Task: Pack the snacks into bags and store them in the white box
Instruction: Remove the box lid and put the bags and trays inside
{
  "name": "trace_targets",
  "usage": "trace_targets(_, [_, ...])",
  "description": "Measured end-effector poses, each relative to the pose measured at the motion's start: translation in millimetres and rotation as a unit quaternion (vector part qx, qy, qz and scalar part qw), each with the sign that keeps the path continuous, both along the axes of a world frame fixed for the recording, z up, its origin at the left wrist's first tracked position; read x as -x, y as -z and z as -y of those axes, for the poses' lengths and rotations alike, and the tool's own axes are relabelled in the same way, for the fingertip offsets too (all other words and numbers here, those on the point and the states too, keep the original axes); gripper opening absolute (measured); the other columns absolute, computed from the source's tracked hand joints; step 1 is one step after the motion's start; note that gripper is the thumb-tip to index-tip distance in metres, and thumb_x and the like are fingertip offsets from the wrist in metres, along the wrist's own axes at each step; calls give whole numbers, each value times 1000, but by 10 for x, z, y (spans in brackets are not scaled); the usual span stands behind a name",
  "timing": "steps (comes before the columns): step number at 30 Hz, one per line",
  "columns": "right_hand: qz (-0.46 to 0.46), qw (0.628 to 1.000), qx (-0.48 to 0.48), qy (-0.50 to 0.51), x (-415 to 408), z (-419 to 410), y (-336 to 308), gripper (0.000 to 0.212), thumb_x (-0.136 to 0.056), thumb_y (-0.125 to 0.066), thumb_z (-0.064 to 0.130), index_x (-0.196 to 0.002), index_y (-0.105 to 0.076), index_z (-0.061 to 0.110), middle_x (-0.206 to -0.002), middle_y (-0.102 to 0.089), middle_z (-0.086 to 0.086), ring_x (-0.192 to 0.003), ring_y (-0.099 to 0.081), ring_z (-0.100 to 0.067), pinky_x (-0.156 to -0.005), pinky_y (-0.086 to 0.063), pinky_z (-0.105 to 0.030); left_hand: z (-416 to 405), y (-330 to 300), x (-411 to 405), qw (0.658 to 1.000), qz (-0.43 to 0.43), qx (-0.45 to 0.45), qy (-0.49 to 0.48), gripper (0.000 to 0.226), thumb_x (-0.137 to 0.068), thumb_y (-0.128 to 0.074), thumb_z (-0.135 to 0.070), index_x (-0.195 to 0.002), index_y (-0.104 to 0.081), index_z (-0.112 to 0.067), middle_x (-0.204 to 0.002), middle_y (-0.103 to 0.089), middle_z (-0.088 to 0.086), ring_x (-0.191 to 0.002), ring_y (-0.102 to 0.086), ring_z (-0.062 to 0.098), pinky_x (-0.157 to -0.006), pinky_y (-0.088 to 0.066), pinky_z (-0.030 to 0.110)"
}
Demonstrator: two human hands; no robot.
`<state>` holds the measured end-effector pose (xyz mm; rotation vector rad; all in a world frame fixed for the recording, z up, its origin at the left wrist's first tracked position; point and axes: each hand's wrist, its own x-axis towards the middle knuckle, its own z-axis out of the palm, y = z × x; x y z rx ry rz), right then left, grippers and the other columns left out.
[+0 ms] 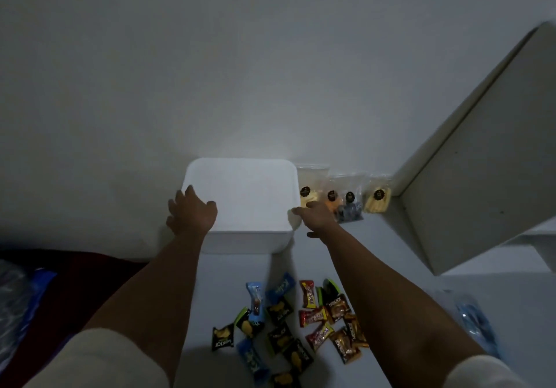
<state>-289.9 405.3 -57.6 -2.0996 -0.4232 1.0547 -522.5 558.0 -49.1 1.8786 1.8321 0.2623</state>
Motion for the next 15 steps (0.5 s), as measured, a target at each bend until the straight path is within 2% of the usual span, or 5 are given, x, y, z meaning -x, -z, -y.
trace_targets(5, [-30, 999, -6, 19, 139, -97, 24, 43, -93, -68, 26, -130, -61, 8, -125, -61, -12, -115, -58, -33, -87, -53, -44, -178, 97, 183, 982, 171, 54, -65, 69, -91, -61, -28, -152, -38, -6, -153, -45, 16, -139, -45, 36, -113, -37, 43])
trace_targets(7, [25, 999, -19, 30, 175, -125, 23, 37, -93, -66, 23, -124, -65, 3, -115, -65, -12, -100, -61, -30, -75, -52, -36, -222, 49, 208, 968, 221, 46, -109, 60, -92, -62, -26, -145, -46, -4, -146, -52, 17, -133, -51, 36, -108, -40, 40])
trace_targets(9, [90, 993, -48, 60, 221, -163, 46, 34, -91, -67, 20, -116, -70, -2, -109, -71, -14, -94, -66, -30, -74, -56, -36, -256, -15, 218, 951, 267, 35, -149, 55, -91, -64, -24, -140, -51, -3, -143, -56, 17, -130, -53, 35, -106, -41, 37])
trace_targets(13, [124, 977, -106, 137, 355, -238, -114, 30, -93, -63, 24, -105, -74, -1, -95, -71, -11, -89, -67, -28, -72, -51, -31, -328, -115, 191, 935, 303, 1, -185, 51, -89, -64, -21, -137, -55, -7, -141, -58, 14, -128, -56, 33, -105, -43, 35])
trace_targets(15, [104, 971, -136, 165, 361, -284, -189, 27, -92, -62, 22, -97, -74, -2, -87, -71, -13, -81, -70, -29, -68, -56, -35, -367, -169, 185, 930, 306, -13, -204, 45, -88, -60, -14, -133, -59, -8, -138, -59, 14, -125, -58, 33, -104, -45, 35])
